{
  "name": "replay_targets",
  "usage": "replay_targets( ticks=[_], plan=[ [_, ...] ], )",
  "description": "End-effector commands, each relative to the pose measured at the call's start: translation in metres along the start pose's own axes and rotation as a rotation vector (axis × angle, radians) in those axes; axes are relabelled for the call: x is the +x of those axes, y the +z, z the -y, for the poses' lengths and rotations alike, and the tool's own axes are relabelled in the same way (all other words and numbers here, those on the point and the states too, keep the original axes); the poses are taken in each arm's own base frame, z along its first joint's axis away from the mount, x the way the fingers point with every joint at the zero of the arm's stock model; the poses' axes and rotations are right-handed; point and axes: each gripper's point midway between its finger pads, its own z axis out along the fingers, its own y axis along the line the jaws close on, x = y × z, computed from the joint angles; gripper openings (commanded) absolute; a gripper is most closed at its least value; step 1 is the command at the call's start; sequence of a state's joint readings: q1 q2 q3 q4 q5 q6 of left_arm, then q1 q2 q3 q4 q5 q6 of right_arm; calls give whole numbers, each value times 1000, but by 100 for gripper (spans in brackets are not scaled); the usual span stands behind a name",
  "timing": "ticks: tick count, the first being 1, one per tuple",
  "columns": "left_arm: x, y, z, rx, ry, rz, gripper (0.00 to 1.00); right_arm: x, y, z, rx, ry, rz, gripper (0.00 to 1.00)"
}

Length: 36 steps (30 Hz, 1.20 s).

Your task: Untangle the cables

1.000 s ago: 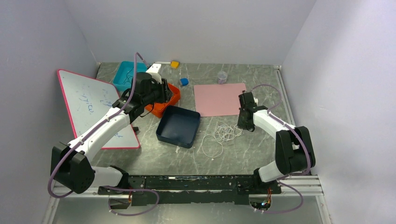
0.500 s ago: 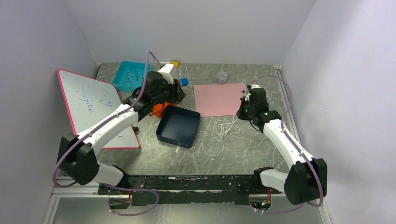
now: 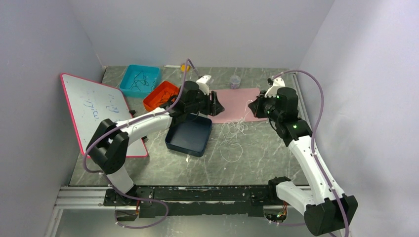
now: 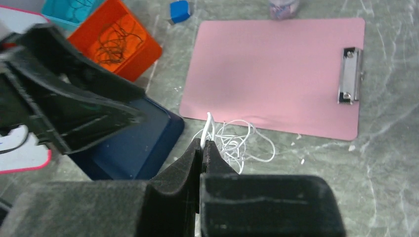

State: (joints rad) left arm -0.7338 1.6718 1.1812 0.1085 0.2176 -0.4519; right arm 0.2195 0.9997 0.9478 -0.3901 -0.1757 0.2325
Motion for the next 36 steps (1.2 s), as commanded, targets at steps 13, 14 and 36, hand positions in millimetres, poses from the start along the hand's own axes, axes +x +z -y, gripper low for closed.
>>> replay_targets(
  ticks=[13, 14, 36],
  plan=[
    [-30, 0, 81, 349, 21, 133, 63, -37, -22, -48, -243, -58, 123, 0],
    [-30, 1, 83, 355, 22, 133, 63, -38, -23, -49, -247, -60, 126, 0],
    [-20, 39, 87, 345, -16, 104, 62, -52, -40, -76, -382, -56, 167, 0]
  ],
)
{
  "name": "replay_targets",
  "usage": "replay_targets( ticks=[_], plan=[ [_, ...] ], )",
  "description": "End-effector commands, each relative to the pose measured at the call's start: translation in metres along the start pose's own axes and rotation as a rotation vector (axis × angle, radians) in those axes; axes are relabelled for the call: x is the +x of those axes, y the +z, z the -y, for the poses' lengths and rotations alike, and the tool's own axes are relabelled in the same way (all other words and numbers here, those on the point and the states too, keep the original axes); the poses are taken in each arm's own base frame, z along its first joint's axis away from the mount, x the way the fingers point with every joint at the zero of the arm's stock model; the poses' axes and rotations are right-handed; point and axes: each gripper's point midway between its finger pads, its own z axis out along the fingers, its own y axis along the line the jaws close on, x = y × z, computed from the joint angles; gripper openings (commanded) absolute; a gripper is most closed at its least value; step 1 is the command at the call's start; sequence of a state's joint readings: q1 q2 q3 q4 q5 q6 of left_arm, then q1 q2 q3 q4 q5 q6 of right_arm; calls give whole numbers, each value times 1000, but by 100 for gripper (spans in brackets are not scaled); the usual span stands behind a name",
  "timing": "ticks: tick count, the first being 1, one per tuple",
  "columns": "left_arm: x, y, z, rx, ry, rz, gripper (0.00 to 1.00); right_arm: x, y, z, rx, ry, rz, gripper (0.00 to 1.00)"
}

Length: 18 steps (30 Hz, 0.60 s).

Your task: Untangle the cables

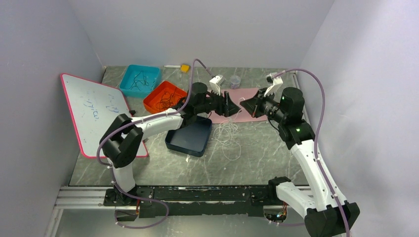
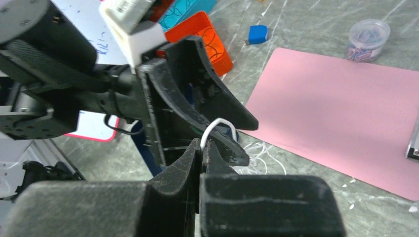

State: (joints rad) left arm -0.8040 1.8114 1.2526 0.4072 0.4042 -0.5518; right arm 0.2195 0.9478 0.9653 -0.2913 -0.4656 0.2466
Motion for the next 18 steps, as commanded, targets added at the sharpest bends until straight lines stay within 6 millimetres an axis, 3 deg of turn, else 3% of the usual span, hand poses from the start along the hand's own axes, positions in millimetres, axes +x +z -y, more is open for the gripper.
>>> replay_targets(
  ticks=[1, 10, 18],
  plan=[
    [-8, 11, 6, 20, -2, 35, 62, -27, -9, -20, -67, -25, 80, 0],
    [35, 26, 3, 2, 10, -61, 60, -63, -23, -37, -94, -25, 188, 0],
    [88, 26, -18, -66, -22, -143, 55, -106, -39, -52, -98, -55, 286, 0]
  ],
)
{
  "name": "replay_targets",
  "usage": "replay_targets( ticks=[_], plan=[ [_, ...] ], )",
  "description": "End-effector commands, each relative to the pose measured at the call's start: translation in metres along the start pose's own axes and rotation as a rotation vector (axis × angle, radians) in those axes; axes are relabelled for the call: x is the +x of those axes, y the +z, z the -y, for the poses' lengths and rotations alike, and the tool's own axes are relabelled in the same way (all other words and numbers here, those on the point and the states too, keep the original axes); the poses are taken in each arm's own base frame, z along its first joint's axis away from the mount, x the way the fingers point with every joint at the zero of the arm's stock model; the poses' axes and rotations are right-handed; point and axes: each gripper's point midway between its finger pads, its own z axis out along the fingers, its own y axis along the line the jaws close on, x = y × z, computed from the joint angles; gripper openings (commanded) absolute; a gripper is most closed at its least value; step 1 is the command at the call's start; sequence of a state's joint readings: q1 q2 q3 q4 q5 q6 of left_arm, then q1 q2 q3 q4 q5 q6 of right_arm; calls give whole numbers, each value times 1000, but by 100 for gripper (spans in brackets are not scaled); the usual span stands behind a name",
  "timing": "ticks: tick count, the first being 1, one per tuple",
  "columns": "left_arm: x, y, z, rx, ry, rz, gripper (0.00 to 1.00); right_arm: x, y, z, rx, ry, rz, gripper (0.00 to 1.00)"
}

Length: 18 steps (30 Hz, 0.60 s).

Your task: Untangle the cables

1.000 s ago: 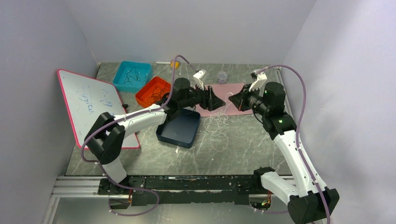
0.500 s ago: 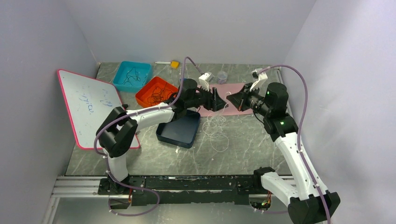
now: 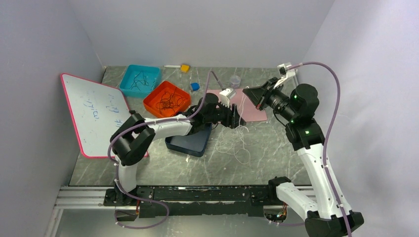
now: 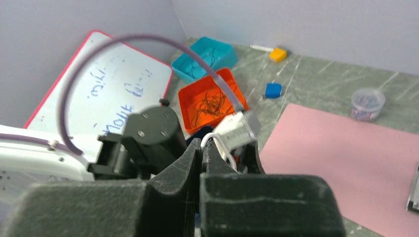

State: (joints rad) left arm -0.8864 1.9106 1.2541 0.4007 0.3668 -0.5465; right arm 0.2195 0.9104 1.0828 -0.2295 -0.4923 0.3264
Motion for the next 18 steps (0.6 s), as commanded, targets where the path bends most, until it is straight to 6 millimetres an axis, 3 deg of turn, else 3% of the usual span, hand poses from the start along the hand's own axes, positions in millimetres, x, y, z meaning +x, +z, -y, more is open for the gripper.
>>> replay_targets(
  ticks=[1, 9, 18],
  plan=[
    [31, 5, -21, -54, -11, -42, 54, -46, -9, -17, -20, -42, 118, 0],
    [64, 9, -39, -99, -19, -115, 50, -88, -25, -28, 17, -93, 210, 0],
    [84, 6, -51, -130, -29, -152, 36, -139, -50, -32, 122, -196, 329, 0]
  ],
)
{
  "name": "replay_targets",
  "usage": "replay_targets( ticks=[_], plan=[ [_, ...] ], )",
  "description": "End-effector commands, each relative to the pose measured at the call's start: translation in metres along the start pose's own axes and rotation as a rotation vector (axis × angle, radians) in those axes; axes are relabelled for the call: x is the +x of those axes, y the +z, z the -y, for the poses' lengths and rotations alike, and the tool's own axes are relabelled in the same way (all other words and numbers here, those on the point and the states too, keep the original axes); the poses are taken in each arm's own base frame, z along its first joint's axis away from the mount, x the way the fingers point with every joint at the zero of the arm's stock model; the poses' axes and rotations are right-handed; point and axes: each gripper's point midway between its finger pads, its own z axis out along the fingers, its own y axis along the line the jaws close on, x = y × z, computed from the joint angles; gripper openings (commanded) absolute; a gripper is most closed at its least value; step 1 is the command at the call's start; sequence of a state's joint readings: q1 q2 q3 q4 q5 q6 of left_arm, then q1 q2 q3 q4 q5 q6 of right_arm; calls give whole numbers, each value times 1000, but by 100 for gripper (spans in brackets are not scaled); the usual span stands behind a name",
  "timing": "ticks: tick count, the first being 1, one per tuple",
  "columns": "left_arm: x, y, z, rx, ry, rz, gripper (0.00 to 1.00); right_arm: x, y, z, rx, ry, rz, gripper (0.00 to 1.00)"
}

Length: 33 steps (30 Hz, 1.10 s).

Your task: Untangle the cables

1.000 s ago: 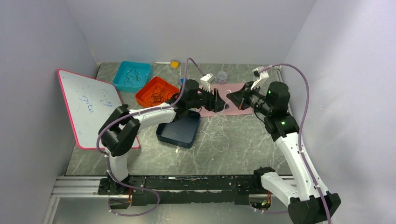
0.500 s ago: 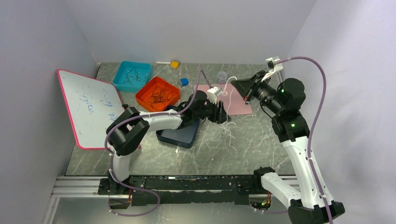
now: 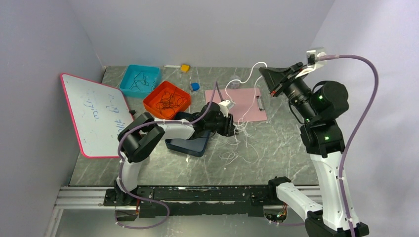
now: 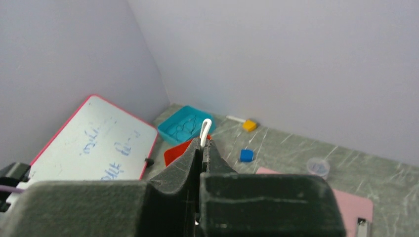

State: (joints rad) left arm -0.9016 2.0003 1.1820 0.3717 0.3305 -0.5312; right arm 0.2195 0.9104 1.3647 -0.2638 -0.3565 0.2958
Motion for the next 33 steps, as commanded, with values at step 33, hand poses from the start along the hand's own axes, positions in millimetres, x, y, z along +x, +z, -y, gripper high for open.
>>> replay_targets(
  ticks=[33],
  plan=[
    [-115, -123, 112, 107, 416, 429, 65, 57, 2, 43, 192, 91, -135, 0]
  ],
)
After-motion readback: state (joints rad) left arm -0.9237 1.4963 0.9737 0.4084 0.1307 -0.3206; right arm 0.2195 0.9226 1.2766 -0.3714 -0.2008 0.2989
